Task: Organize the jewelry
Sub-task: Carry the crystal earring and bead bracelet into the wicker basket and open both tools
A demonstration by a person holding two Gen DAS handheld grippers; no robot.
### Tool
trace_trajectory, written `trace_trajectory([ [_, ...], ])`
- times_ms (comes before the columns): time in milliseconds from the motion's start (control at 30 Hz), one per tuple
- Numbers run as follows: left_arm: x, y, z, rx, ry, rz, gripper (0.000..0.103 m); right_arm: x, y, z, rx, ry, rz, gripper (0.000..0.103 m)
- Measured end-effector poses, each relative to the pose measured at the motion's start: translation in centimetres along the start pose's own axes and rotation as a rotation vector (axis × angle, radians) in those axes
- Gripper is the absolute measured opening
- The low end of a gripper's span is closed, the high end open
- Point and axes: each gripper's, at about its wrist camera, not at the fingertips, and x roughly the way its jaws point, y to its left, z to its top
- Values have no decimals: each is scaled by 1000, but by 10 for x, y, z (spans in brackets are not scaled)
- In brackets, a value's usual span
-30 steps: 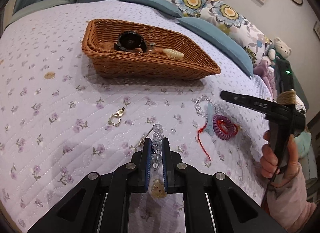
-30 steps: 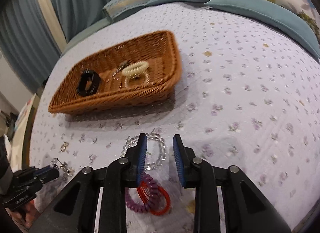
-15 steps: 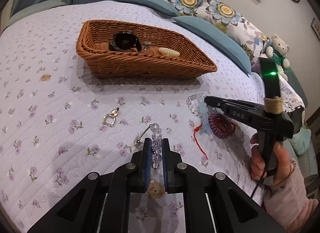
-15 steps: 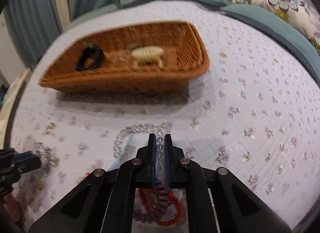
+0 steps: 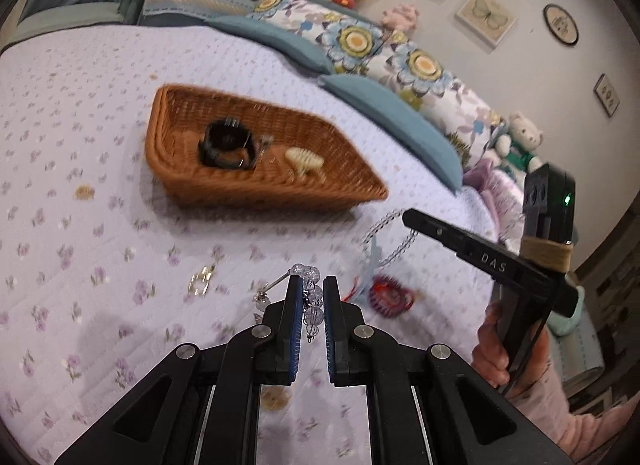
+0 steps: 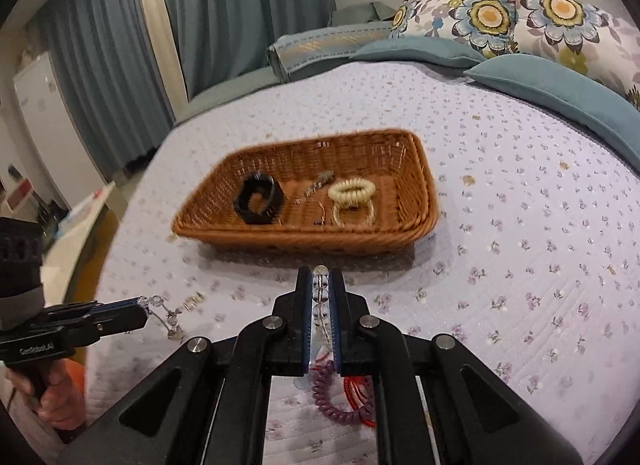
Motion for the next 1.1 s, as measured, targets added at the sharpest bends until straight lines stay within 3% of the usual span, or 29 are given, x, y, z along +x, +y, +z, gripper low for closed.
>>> trace_trajectory([
  [133,-11,-7,16,11,-40,-25,10,-22,-10,14,64,-52,57,11],
  [300,-12,-20,41,58,-66,-28,9,-31,-10,38,53,-87,63,11],
  [600,21,-34,120,133,-119,-47,9,16,-13,90,28,-88,53,11],
  [700,51,-25,133,134,-93,-29,9,48,-19,95,40,-47,48,11],
  [800,78,-5,140,81,-39,-69,9,71,-24,92,56,-9,64,11],
  [1100,116,20,126,19,42,-92,9,106,-34,76,77,78,46,11],
])
